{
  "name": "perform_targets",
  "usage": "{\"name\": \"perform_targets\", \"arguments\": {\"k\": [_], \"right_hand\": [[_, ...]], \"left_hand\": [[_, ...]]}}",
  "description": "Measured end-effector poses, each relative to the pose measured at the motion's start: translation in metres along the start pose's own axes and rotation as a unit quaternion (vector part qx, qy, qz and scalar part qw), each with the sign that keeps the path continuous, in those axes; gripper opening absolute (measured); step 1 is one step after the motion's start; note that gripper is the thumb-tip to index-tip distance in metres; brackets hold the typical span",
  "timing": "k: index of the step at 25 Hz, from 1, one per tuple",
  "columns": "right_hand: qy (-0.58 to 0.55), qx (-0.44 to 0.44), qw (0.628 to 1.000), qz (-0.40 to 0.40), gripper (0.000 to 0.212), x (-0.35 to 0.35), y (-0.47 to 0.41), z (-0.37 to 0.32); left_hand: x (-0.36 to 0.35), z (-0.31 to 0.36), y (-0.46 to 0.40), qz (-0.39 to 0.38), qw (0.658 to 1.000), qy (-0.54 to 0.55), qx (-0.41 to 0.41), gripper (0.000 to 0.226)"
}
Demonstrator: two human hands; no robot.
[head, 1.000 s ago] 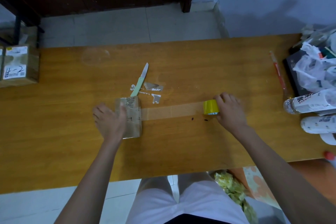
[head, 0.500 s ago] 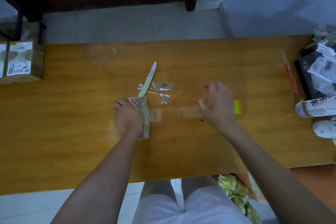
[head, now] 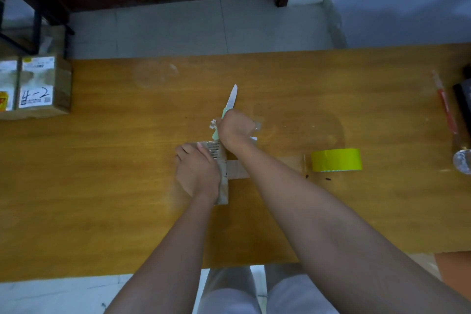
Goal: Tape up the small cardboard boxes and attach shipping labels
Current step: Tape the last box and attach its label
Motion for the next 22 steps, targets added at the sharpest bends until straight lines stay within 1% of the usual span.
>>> {"name": "perform_targets", "arguments": {"k": [2,6,9,11,12,15,18,22], "right_hand": [[-0.039,-0.011,0.999,-0.009,0.03,-0.003,-0.008,-0.002],[-0.149,-0.011,0.989,-0.013,0.034,0.023,-0.017,0.017],[-0.23,0.026,0.972,0.042,0.032,0.053,-0.005,0.053],[-0.258,0.057,0.961,0.077,0.036,0.055,0.032,0.086],[-0.252,0.068,0.962,0.078,0.04,0.047,0.054,0.103],[-0.22,0.096,0.97,0.034,0.047,0.005,0.116,0.137],[-0.204,0.109,0.973,0.001,0.046,-0.033,0.146,0.14],[-0.12,0.142,0.982,0.007,0.039,-0.057,0.161,0.126]], "left_hand": [[0.001,0.001,0.0,0.002,1.0,0.001,-0.004,0.036],[0.001,0.002,0.0,0.011,1.0,0.018,-0.012,0.034],[0.001,0.0,0.001,0.01,0.999,0.027,-0.015,0.035],[0.003,-0.001,0.001,0.008,0.999,0.034,-0.011,0.037],[0.004,-0.002,0.001,0.003,0.999,0.04,-0.008,0.039],[0.006,-0.002,0.001,-0.009,0.999,0.039,-0.005,0.043],[0.006,-0.003,-0.001,-0.012,0.999,0.043,0.008,0.045],[0.002,-0.003,-0.001,-0.007,0.999,0.037,-0.008,0.046]]}}
Point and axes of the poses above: each hand's wrist, its own y-axis away from the middle knuckle, its own x-axis out of the back of the hand, z = x × y, the point moved 2 cm from there along -y, towards the middle knuckle, and after that the axes turned 5 degrees about -x, right-handed, at the moved point
